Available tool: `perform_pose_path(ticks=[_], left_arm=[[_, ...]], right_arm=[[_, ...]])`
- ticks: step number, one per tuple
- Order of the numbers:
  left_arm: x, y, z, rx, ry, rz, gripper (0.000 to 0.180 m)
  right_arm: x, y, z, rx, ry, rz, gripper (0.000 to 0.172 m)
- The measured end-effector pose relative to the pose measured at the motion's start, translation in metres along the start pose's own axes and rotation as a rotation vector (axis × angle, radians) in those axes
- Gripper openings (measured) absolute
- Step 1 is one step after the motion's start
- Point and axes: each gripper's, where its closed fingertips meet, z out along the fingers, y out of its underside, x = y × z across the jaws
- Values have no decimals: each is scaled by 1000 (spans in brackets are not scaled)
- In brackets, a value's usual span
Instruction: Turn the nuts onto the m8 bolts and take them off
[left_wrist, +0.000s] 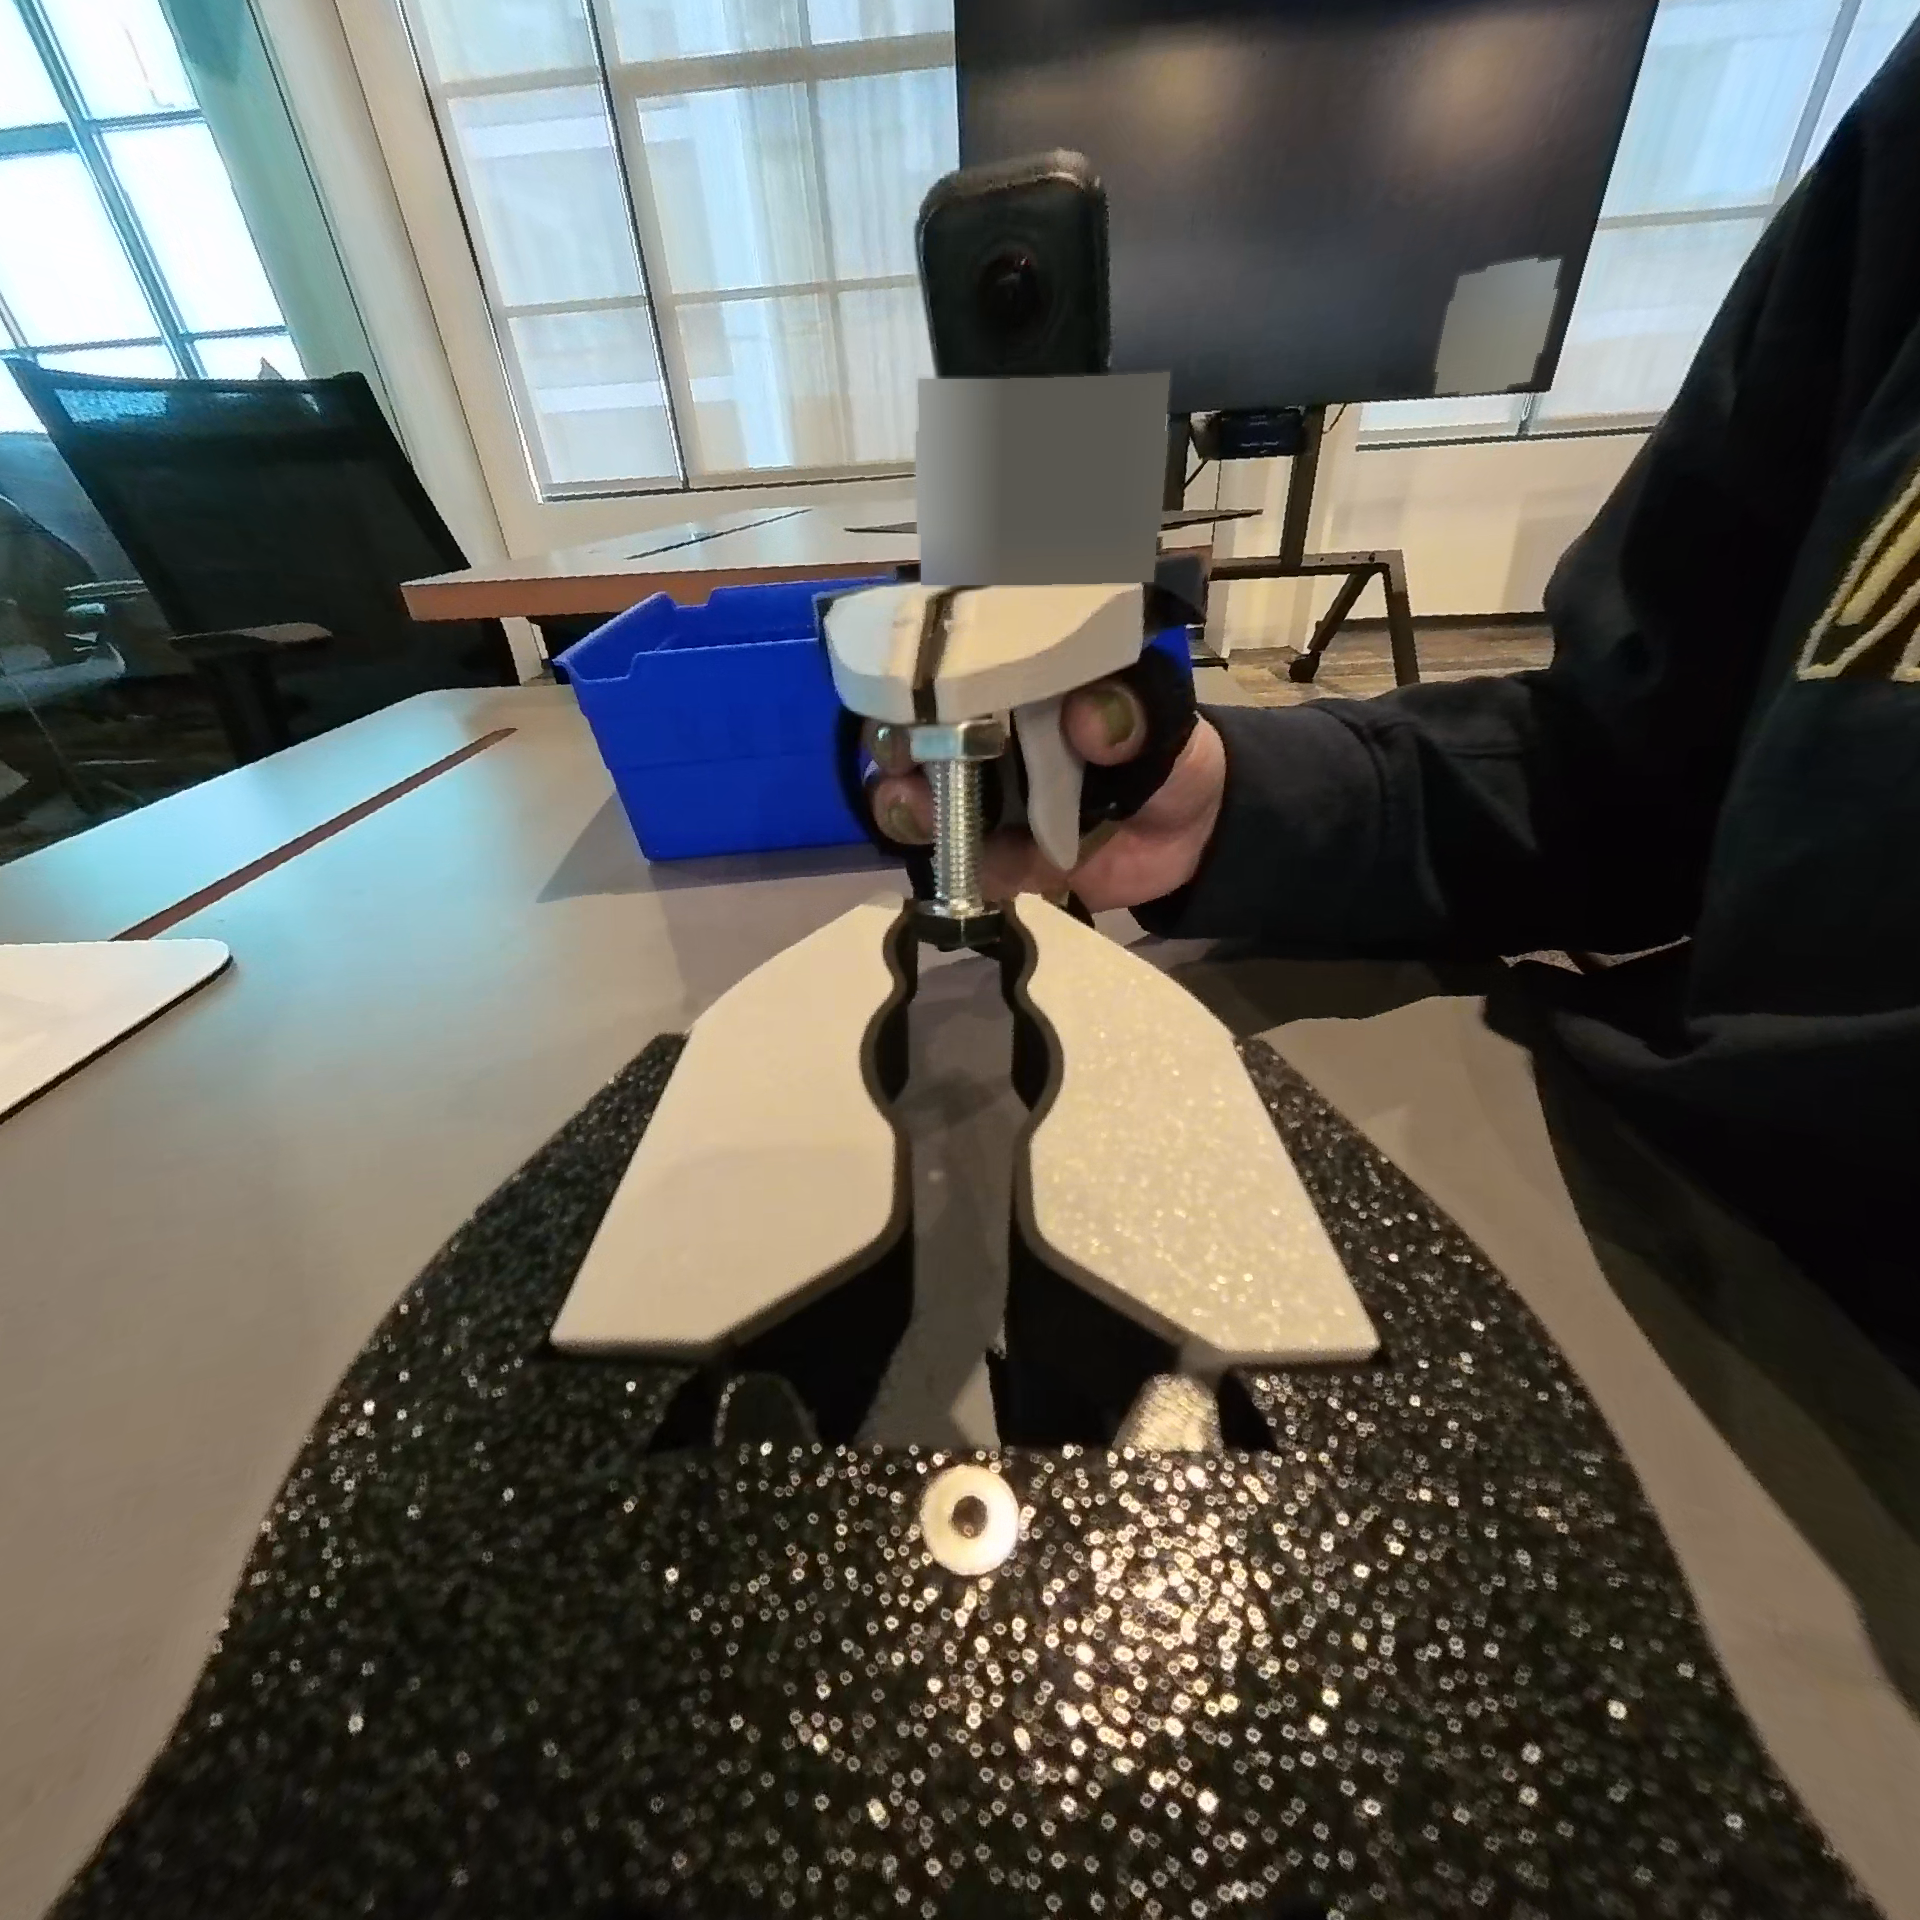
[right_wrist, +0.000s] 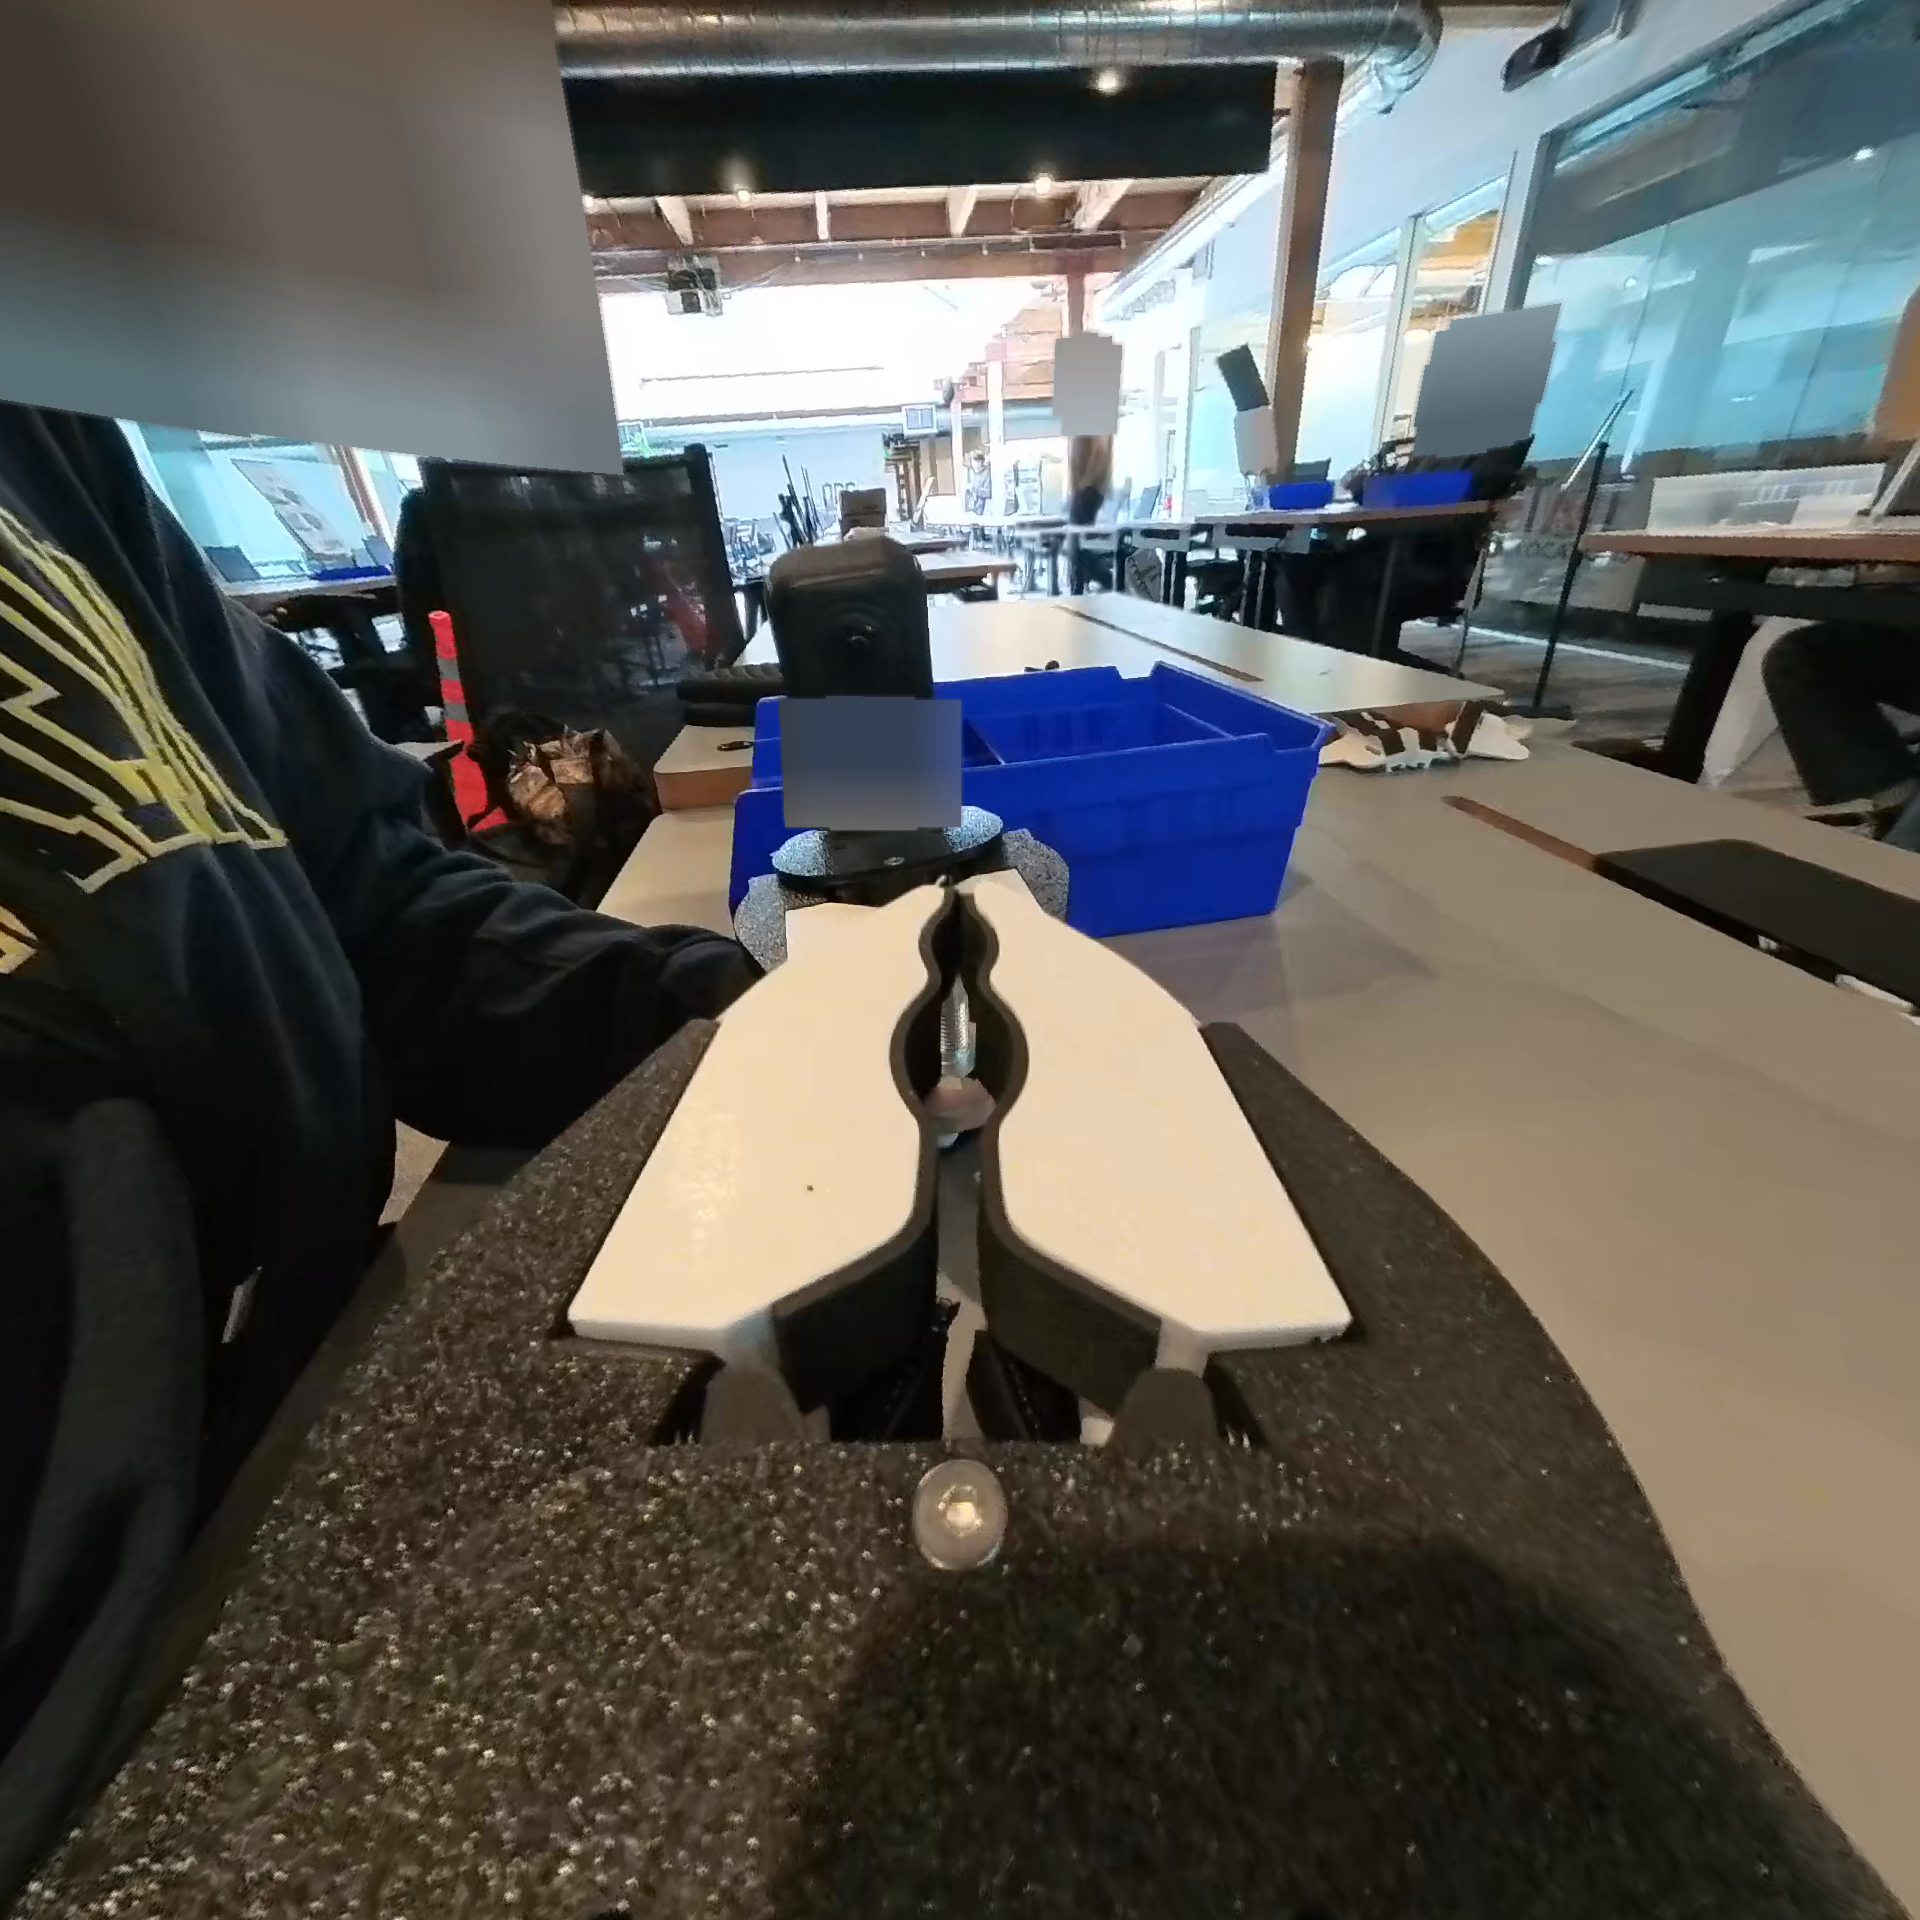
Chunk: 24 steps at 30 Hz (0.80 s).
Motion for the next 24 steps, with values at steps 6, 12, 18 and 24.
perform_pose_path(ticks=[6, 12, 18, 24], left_arm=[[0, 0, 0, 3, -2, -2, 14], [-2, -2, -2, 20, -1, -17, 14], [-3, -5, -4, 47, 0, -40, 14], [-4, -5, -4, 49, -2, -44, 14]], right_arm=[[3, -10, -6, 58, 31, -32, 2], [1, -1, -8, 6, 35, -98, 18], [-1, 2, -8, -17, 39, -142, 18], [-4, 4, -7, -28, 16, -143, 14]])
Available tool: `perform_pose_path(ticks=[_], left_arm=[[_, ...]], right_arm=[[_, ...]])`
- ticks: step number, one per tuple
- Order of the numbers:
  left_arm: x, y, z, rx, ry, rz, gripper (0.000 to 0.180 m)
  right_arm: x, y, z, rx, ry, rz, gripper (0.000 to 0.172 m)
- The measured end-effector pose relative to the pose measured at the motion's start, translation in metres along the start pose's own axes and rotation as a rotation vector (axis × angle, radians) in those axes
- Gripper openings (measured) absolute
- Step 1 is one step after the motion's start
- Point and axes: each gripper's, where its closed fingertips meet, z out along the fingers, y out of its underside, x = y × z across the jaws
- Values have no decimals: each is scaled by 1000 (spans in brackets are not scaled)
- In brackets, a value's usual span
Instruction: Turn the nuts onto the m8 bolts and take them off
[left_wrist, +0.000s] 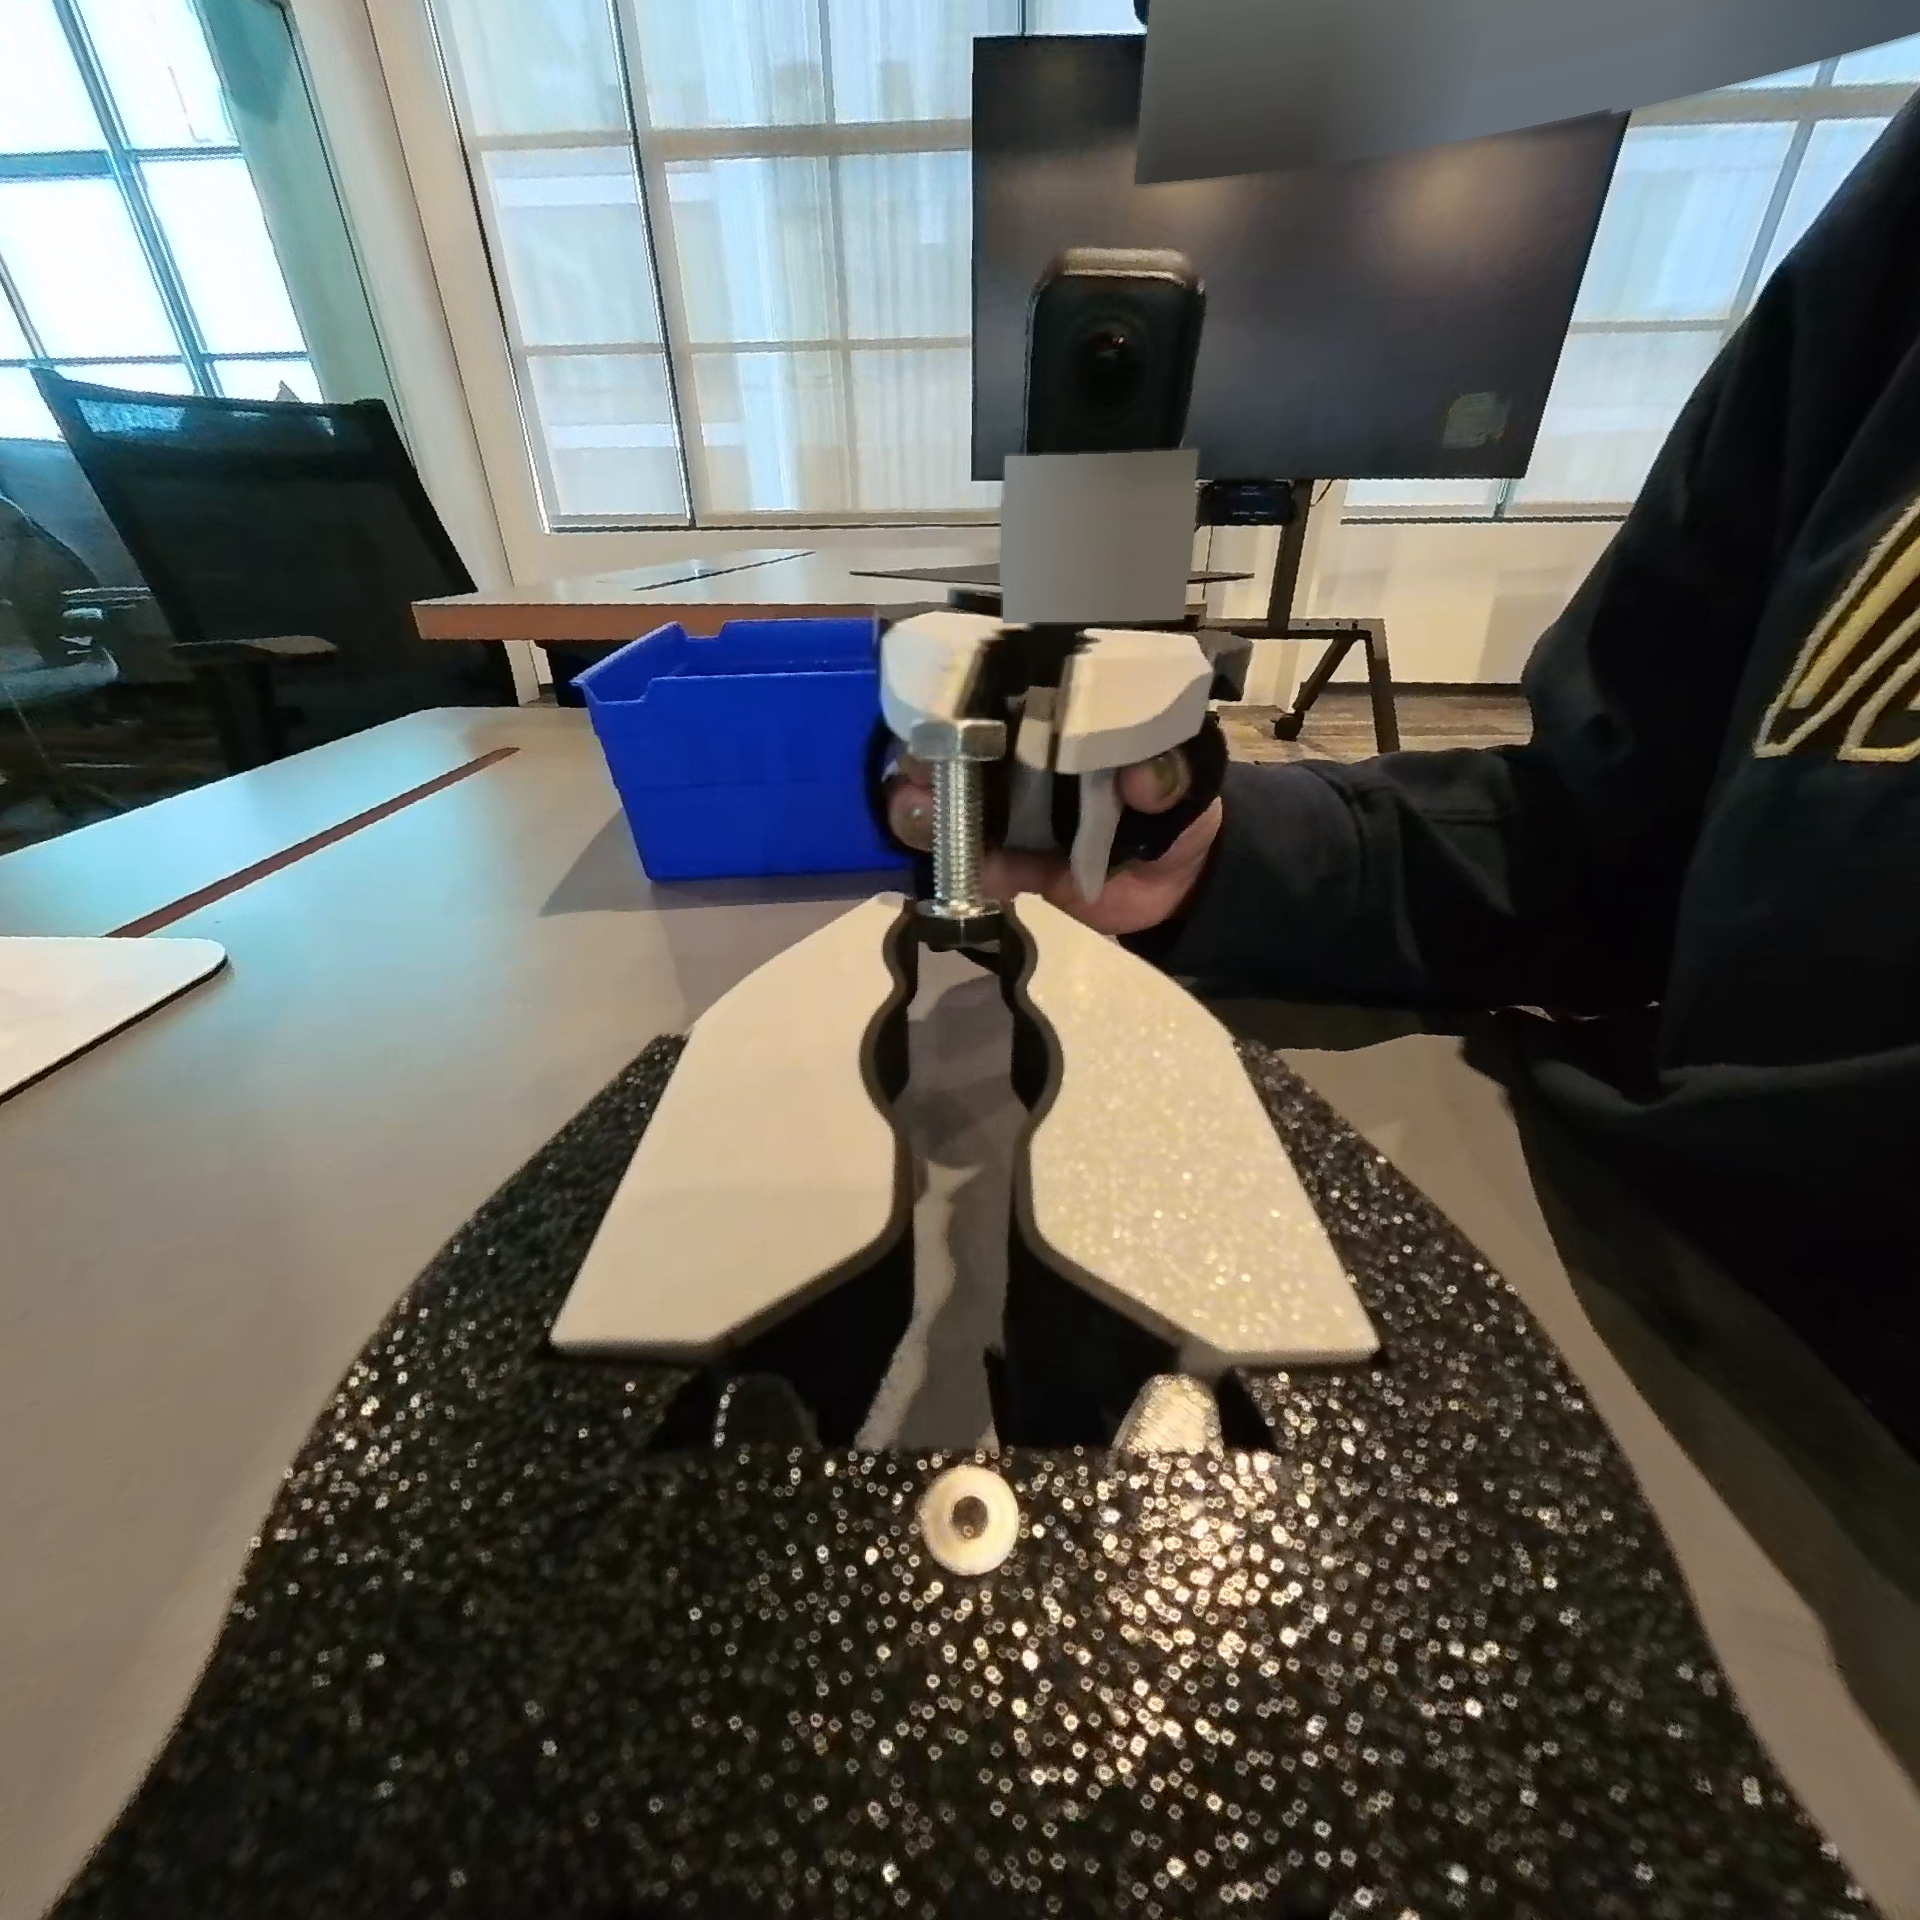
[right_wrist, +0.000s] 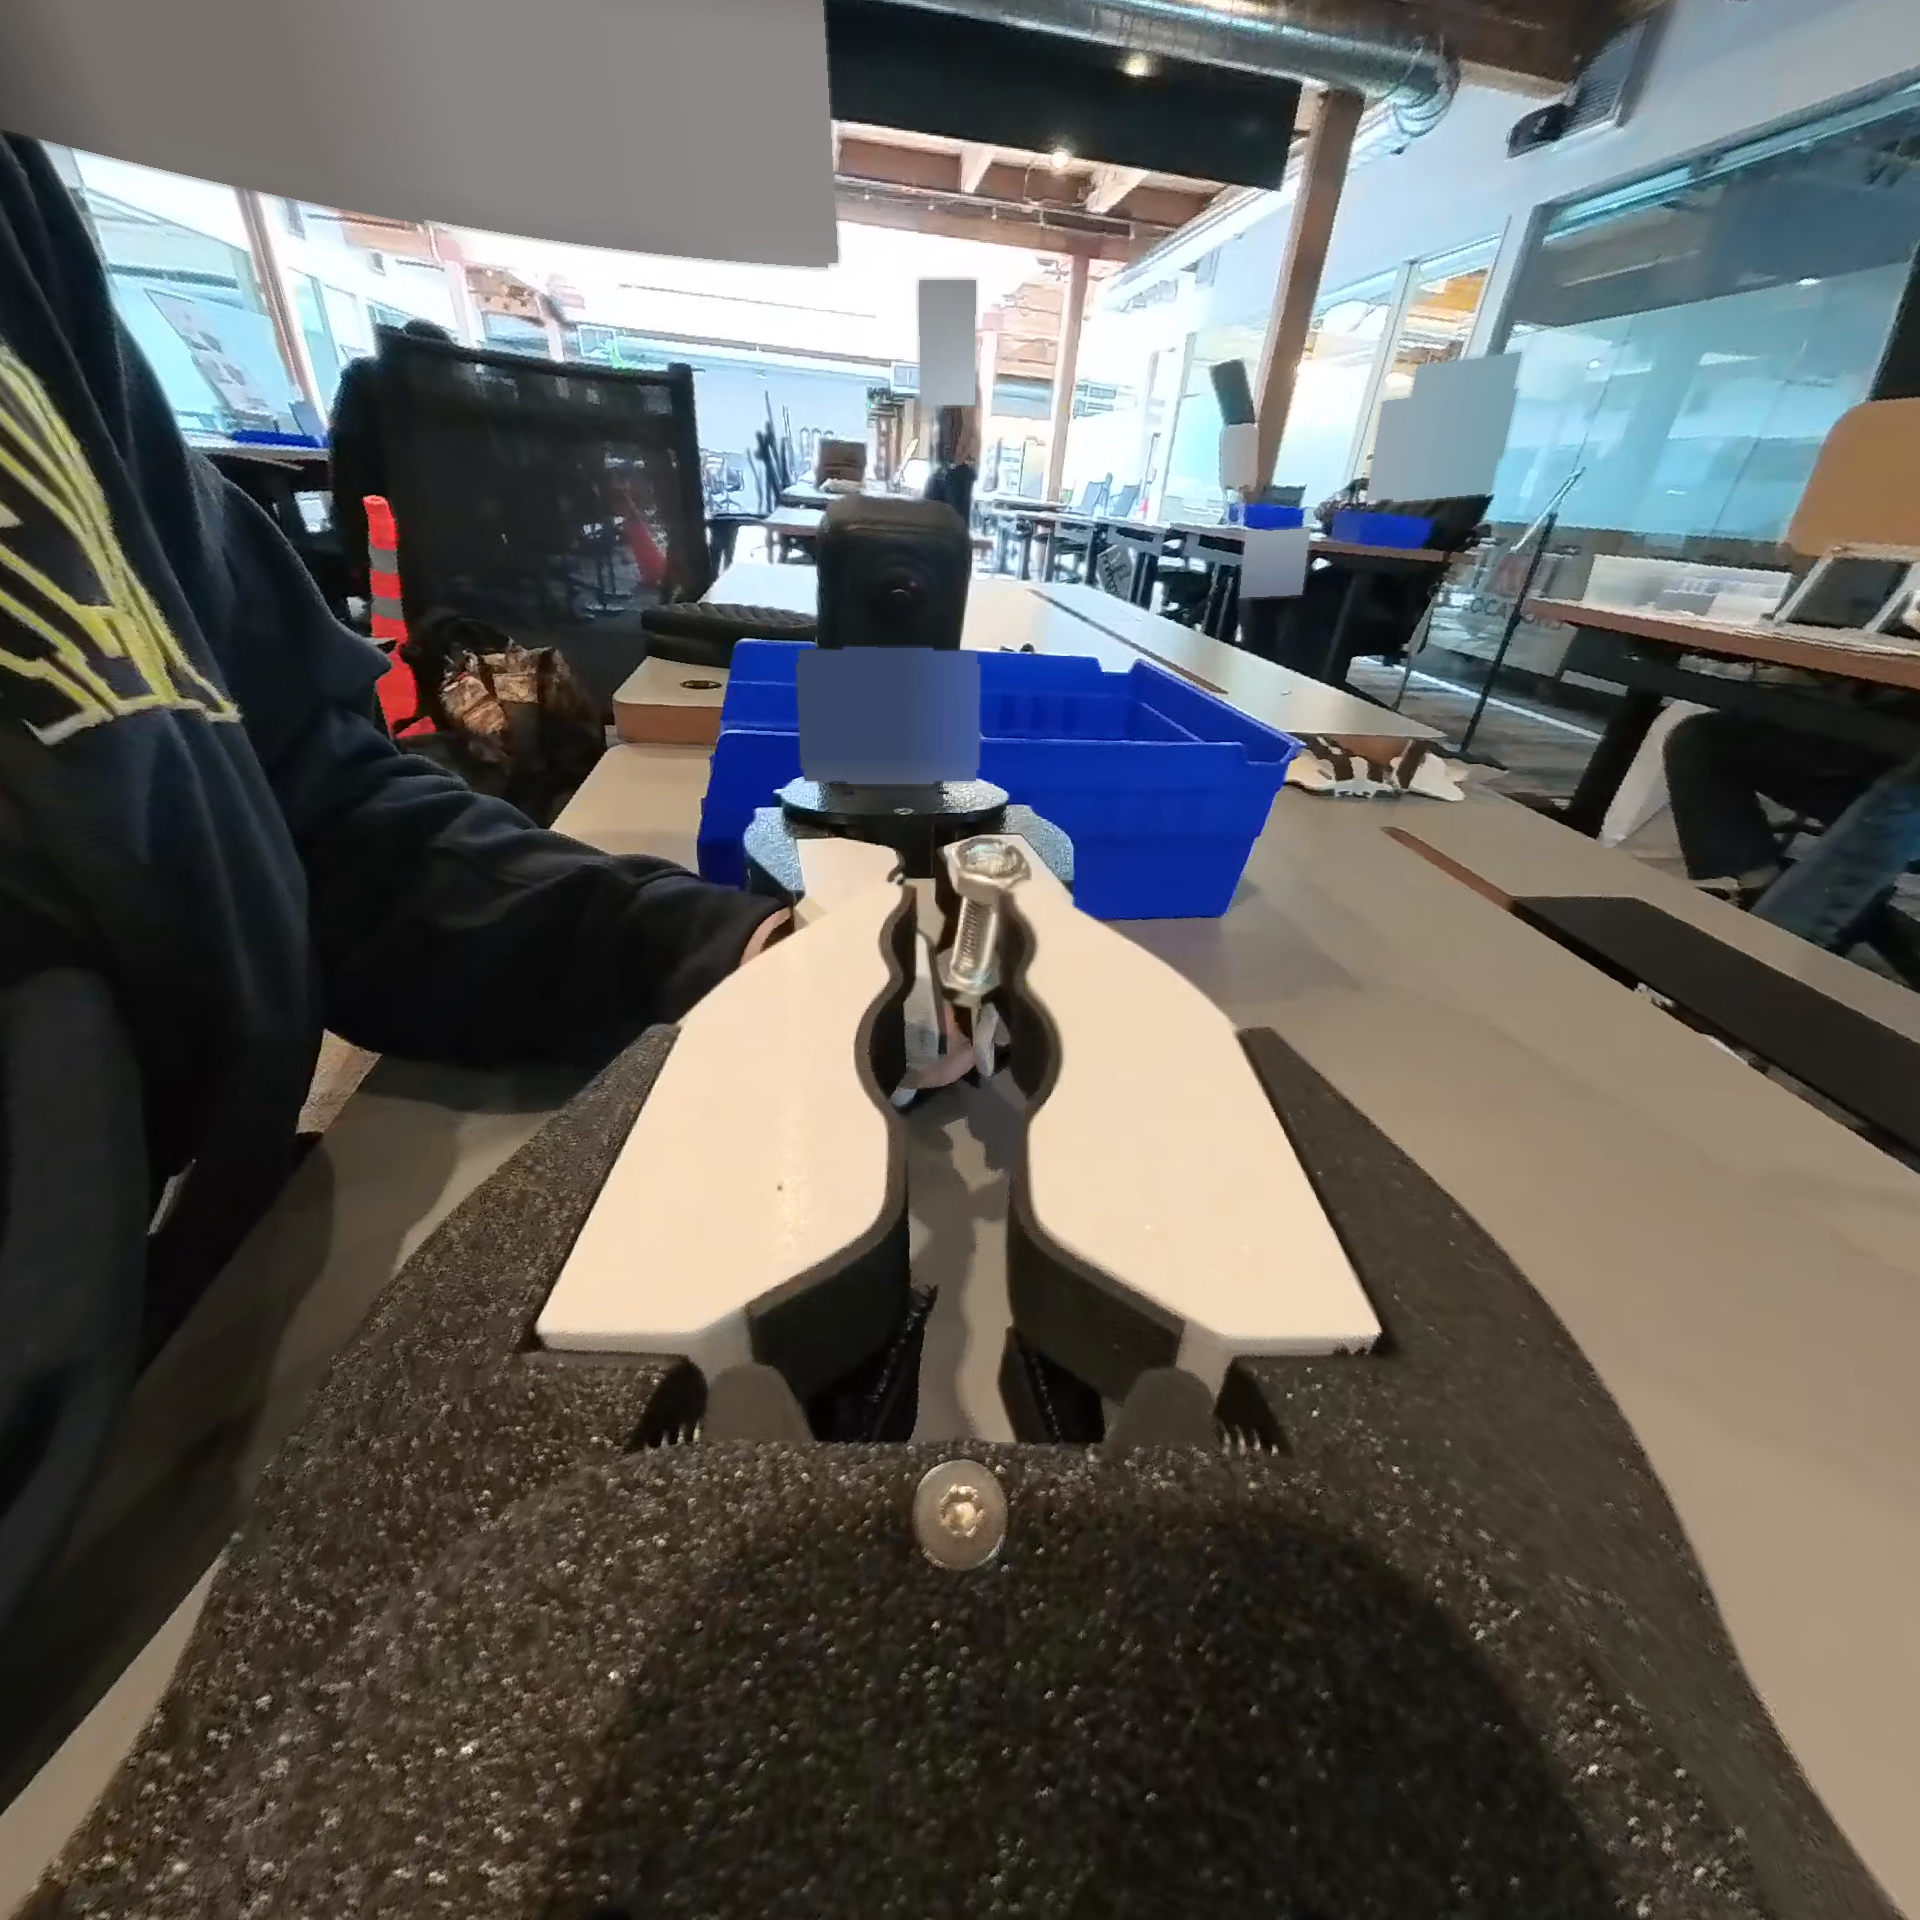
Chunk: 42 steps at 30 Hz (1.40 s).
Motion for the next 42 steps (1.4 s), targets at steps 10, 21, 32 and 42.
perform_pose_path(ticks=[10, 21, 32, 42], left_arm=[[-1, 0, 0, -2, -2, -8, 14], [-2, 0, 1, -3, -7, -13, 14], [1, 2, 2, -13, 14, -15, 14], [4, 6, 4, -46, 27, -6, 14]], right_arm=[[-2, 1, 2, -3, -1, -8, 18], [-5, 2, 1, -6, 8, -23, 25], [-8, 8, 14, -34, -18, -13, 44], [-9, 1, 25, 25, -48, 16, 59]])
